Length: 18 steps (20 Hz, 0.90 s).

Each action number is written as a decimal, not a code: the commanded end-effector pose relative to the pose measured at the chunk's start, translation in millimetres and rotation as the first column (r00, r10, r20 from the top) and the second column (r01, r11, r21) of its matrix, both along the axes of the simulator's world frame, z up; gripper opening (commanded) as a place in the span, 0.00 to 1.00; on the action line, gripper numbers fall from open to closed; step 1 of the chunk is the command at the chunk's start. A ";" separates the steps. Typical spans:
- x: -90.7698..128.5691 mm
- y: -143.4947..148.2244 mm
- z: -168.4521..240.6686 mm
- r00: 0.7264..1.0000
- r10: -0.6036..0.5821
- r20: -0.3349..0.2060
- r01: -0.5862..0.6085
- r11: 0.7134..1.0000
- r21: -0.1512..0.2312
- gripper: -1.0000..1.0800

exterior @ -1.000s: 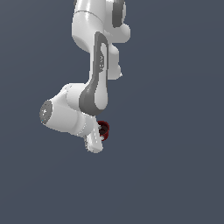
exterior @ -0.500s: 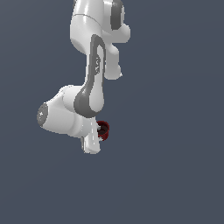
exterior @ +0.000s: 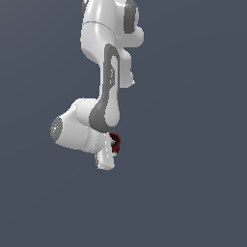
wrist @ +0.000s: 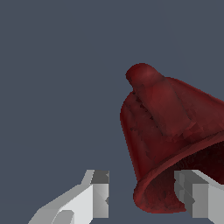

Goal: Pick up the object and move it to a goal position.

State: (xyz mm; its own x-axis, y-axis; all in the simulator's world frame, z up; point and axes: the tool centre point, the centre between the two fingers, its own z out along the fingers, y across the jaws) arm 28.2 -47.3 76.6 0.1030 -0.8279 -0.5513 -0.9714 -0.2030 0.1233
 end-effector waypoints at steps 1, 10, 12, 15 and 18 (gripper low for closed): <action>-0.8 1.7 -2.7 1.000 -0.001 0.001 0.001 1.000 0.000 0.62; -0.8 1.7 -2.7 1.000 -0.001 0.001 0.001 1.000 0.000 0.00; -0.5 1.7 -2.4 1.000 -0.001 0.001 0.001 1.000 0.000 0.00; -1.3 2.1 -0.6 1.000 -0.001 0.001 0.001 1.000 0.000 0.00; -3.7 3.2 5.0 1.000 -0.001 0.001 0.001 1.000 0.000 0.00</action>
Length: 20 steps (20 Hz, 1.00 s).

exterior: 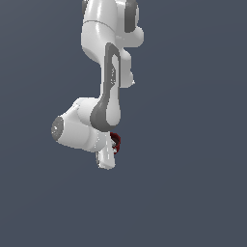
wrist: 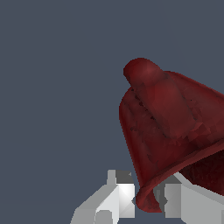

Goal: Pick up the object and move it to a goal position.

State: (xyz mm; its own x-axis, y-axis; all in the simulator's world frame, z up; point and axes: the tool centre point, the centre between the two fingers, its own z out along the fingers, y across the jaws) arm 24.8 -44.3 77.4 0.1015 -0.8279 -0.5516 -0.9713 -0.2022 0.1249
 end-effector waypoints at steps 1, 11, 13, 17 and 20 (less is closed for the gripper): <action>-1.4 0.7 6.9 1.000 0.000 0.003 0.000 1.000 -0.001 0.00; -23.6 10.7 59.2 1.000 0.000 0.003 0.000 1.000 0.000 0.00; -30.5 13.8 75.8 1.000 0.000 0.003 0.000 1.000 0.001 0.00; -45.8 20.7 113.2 1.000 0.000 0.003 0.000 1.000 0.001 0.00; -56.6 25.6 140.3 1.000 0.000 0.003 0.000 1.000 0.001 0.00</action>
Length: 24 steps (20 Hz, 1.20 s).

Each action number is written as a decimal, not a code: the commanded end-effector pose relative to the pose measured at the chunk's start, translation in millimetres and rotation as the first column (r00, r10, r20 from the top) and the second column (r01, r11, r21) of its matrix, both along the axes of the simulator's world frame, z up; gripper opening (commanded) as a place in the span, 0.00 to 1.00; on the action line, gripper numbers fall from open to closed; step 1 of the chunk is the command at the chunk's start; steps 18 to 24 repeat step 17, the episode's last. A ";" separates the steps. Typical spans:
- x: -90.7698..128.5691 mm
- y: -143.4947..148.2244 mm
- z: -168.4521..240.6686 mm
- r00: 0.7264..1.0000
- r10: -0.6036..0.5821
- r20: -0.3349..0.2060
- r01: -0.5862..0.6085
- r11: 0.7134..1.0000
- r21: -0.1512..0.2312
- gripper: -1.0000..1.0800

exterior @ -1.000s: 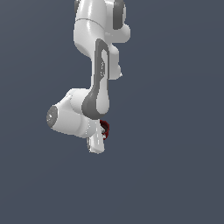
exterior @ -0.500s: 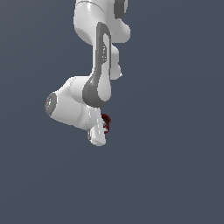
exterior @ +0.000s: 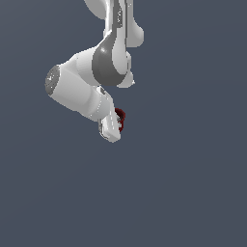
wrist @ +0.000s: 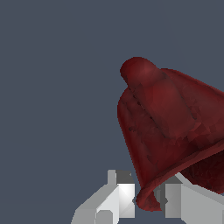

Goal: Pick up the object and move it to a goal position.

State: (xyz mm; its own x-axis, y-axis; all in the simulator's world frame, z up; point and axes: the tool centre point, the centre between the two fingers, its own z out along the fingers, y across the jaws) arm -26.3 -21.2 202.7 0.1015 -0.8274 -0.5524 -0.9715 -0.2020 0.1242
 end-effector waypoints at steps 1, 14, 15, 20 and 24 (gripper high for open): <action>-8.7 4.0 23.3 1.000 0.000 0.002 0.000 1.000 0.000 0.00; -32.6 15.9 91.1 1.000 0.000 0.002 0.000 1.000 -0.001 0.00; -32.9 16.2 92.7 1.000 0.000 0.002 0.000 1.000 -0.001 0.00; -33.0 16.5 94.0 1.000 0.000 0.002 0.000 1.000 -0.001 0.00; -33.0 16.5 94.0 1.000 0.000 0.002 0.000 1.000 -0.001 0.00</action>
